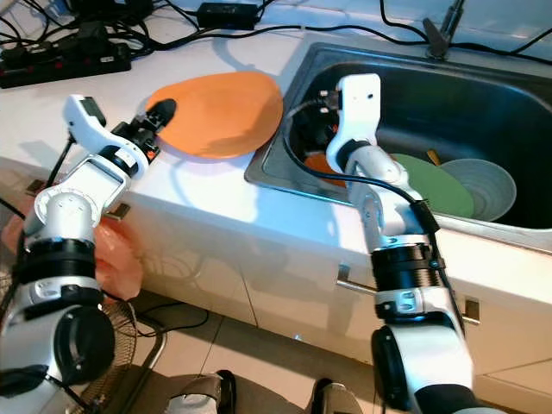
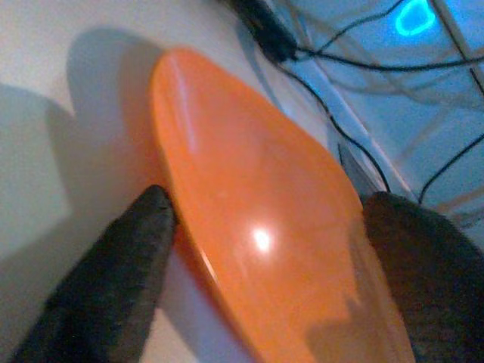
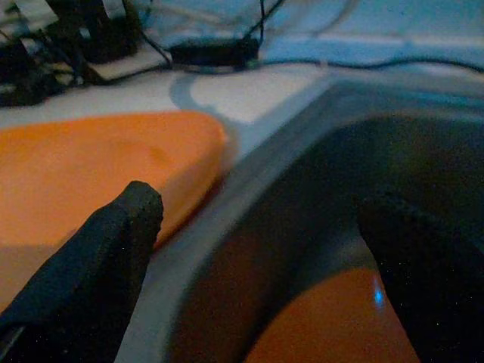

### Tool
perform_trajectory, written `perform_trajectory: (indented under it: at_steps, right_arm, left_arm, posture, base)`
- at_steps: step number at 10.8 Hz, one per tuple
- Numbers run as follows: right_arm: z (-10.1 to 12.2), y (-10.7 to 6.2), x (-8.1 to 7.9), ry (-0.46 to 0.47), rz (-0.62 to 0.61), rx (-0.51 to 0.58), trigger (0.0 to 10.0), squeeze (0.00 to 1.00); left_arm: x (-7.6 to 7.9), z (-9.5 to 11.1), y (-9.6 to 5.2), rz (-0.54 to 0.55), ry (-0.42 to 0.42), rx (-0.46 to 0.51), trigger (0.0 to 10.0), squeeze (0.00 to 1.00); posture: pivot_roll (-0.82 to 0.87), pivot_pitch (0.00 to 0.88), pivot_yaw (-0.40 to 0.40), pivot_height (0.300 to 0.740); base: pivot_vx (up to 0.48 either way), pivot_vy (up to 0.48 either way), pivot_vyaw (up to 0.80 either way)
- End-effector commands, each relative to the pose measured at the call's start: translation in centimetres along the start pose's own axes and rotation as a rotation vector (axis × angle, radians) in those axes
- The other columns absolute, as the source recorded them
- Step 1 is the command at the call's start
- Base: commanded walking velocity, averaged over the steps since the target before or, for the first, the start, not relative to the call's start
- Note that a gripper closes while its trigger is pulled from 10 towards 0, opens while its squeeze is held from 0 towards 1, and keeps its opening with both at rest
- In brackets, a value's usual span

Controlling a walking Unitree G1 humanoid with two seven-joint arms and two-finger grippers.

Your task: Kitchen organization

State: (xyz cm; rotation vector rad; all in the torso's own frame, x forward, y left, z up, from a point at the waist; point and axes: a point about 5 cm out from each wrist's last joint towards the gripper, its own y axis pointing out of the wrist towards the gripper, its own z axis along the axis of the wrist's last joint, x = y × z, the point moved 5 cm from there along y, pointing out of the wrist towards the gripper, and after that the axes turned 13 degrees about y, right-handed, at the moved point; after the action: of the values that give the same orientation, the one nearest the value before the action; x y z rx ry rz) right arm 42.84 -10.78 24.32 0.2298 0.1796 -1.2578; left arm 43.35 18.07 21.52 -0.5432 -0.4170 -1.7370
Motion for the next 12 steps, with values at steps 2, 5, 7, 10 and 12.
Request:
perform_trajectory:
  at_steps: [2, 5, 7, 10, 12]
  right_arm:
    - [0.4, -0.5, -0.2, 0.0, 0.031, 0.022, 10.0, 0.0]
    - [0.4, -0.9, -0.3, 0.144, 0.11, 0.005, 10.0, 0.0]
    - [0.3, -1.0, -0.2, 0.147, 0.117, 0.0, 10.0, 0.0]
    - [0.2, -0.9, -0.2, 0.132, 0.106, -0.002, 10.0, 0.0]
    - [0.1, -0.8, 0.0, 0.155, 0.094, 0.006, 10.0, 0.0]
  left_arm:
    - [-1.0, -2.8, -0.2, 0.011, -0.085, -0.11, 0.0, 0.0]
    - [-0.3, -2.5, -0.1, -0.039, -0.164, -0.113, 0.0, 0.0]
    - [0.4, -2.8, -0.2, -0.077, -0.181, -0.135, 0.0, 0.0]
    - [0.4, -3.4, -0.2, -0.076, -0.21, -0.162, 0.0, 0.0]
    - [0.3, -3.2, -0.2, -0.072, -0.205, -0.154, 0.0, 0.0]
  posture:
    - [0.09, 0.129, 0.055, 0.74]
    - [0.09, 0.13, 0.058, 0.74]
    - [0.09, 0.132, 0.059, 0.74]
    - [0.09, 0.134, 0.057, 0.74]
    - [0.09, 0.134, 0.057, 0.74]
  base:
    - [0.0, 0.0, 0.0]
    - [0.0, 0.0, 0.0]
    - [0.0, 0.0, 0.0]
    - [0.0, 0.0, 0.0]
    - [0.0, 0.0, 0.0]
